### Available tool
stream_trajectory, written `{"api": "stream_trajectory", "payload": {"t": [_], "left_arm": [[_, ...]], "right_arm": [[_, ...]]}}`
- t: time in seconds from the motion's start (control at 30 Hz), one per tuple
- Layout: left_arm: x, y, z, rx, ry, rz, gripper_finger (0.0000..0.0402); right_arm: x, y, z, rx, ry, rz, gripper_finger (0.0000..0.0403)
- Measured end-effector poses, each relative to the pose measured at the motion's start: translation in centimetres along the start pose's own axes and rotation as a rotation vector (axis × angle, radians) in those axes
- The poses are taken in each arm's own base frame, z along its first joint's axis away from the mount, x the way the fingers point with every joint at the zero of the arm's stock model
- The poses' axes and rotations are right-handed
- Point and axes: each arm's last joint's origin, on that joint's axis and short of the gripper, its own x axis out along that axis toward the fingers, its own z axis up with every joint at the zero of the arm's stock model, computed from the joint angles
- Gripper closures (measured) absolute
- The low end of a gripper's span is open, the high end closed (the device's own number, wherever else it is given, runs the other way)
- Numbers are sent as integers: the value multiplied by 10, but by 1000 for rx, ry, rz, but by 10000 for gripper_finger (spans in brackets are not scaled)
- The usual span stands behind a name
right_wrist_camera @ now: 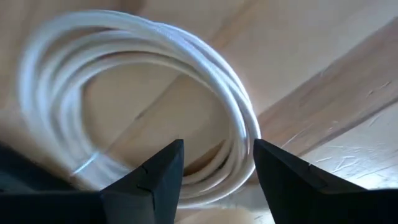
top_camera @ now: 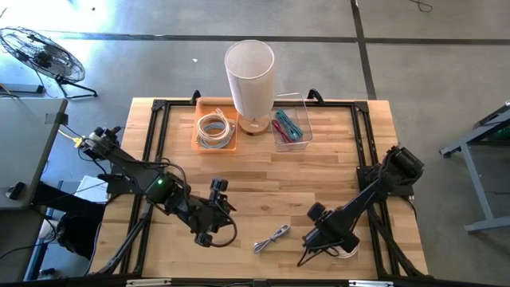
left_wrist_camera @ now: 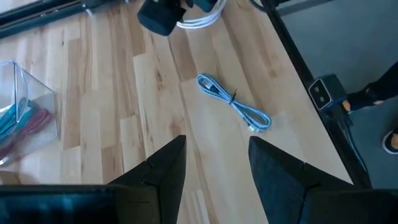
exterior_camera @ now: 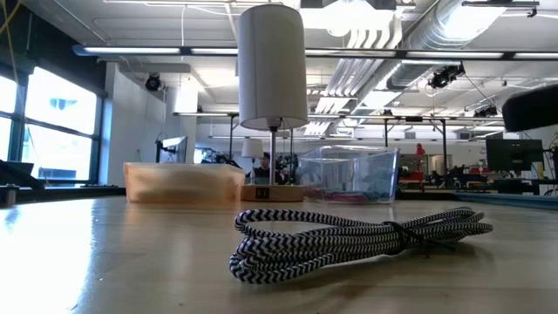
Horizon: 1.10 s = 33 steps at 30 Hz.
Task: Pick & Place USB Port
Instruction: Put the light brown HDMI cable into the orange bin
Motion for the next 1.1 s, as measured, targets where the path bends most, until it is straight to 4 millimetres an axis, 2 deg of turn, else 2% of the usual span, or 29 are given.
{"api": "stream_trajectory", "payload": {"t": [0.27,0.47,0.57,0.7,0.73,0.8,0.87,0.97,1.1], "left_arm": [[0,1,-4,15,38,9,232],[0,1,-4,17,43,9,232],[0,1,-4,17,43,9,232],[0,1,-4,16,43,10,232],[0,1,-4,16,43,10,232],[0,1,-4,17,43,10,232],[0,2,-5,23,48,19,232],[0,2,-7,32,71,31,232],[-1,-1,-9,43,82,28,232]], "right_arm": [[22,-4,-4,72,-46,-15,215],[28,-7,-4,154,-81,-25,225],[30,-13,-6,255,-77,-45,264],[30,-26,-12,431,-49,-47,361],[29,-30,-13,473,-40,-41,372],[29,-35,-14,550,-38,-58,372],[26,-37,-14,622,-49,-164,358],[20,-40,-11,620,-77,-316,334],[15,-45,-7,649,-115,-376,331]]}}
